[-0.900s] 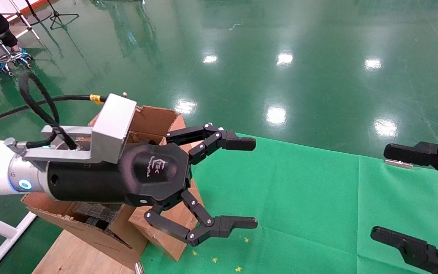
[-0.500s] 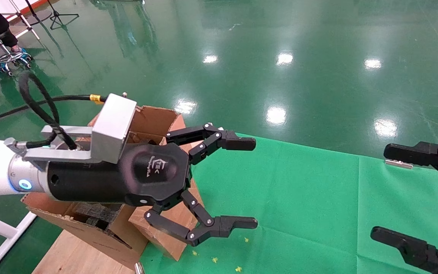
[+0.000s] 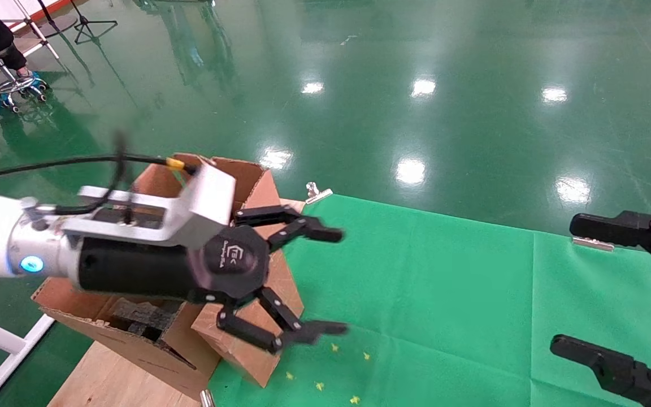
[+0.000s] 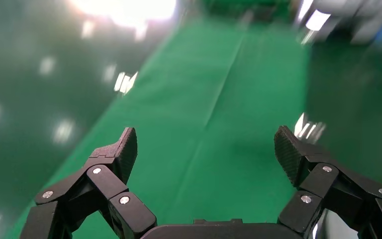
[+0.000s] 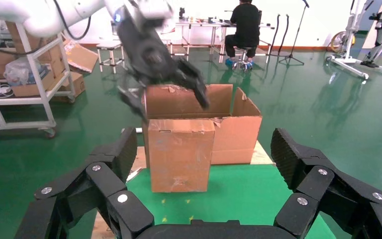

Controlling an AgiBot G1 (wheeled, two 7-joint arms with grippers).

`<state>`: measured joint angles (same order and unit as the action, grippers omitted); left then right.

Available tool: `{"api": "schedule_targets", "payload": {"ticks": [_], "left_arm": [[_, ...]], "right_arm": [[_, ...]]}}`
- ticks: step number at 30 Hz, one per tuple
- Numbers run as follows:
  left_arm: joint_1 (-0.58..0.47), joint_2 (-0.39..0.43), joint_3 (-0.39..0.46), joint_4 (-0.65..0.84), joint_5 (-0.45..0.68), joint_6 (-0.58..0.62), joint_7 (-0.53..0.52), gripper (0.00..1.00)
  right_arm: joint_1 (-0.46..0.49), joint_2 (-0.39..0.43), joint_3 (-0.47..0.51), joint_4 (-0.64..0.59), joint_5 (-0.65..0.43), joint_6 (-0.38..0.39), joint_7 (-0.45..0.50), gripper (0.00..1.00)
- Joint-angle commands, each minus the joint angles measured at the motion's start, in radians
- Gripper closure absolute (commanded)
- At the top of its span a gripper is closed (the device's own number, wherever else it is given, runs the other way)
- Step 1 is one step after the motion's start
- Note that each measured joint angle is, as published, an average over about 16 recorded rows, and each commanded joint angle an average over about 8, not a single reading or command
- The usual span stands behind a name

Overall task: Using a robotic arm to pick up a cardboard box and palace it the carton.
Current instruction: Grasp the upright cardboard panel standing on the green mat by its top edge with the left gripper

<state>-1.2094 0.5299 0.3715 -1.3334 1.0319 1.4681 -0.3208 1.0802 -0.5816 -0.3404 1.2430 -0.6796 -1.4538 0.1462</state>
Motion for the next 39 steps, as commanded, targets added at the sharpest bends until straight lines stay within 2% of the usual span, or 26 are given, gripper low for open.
{"api": "schedule_targets", "payload": {"ticks": [1, 12, 17, 21, 29, 39], "left_arm": [[-0.041, -0.018, 0.027, -0.010, 0.084, -0.004, -0.045, 0.00], [-0.132, -0.040, 0.084, -0.004, 0.276, -0.006, -0.141, 0.00], [-0.198, -0.051, 0.126, -0.018, 0.448, -0.007, -0.254, 0.00], [-0.247, -0.040, 0.153, -0.019, 0.545, 0.005, -0.373, 0.00], [-0.257, -0.011, 0.174, -0.017, 0.572, 0.014, -0.604, 0.00], [-0.266, 0.020, 0.232, -0.023, 0.611, 0.053, -0.692, 0.00]], "right_arm": [[0.000, 0.000, 0.000, 0.000, 0.000, 0.000, 0.000, 1.00], [0.000, 0.000, 0.000, 0.000, 0.000, 0.000, 0.000, 1.00], [0.000, 0.000, 0.000, 0.000, 0.000, 0.000, 0.000, 1.00], [0.000, 0.000, 0.000, 0.000, 0.000, 0.000, 0.000, 1.00], [0.000, 0.000, 0.000, 0.000, 0.000, 0.000, 0.000, 1.00], [0.000, 0.000, 0.000, 0.000, 0.000, 0.000, 0.000, 1.00]]}}
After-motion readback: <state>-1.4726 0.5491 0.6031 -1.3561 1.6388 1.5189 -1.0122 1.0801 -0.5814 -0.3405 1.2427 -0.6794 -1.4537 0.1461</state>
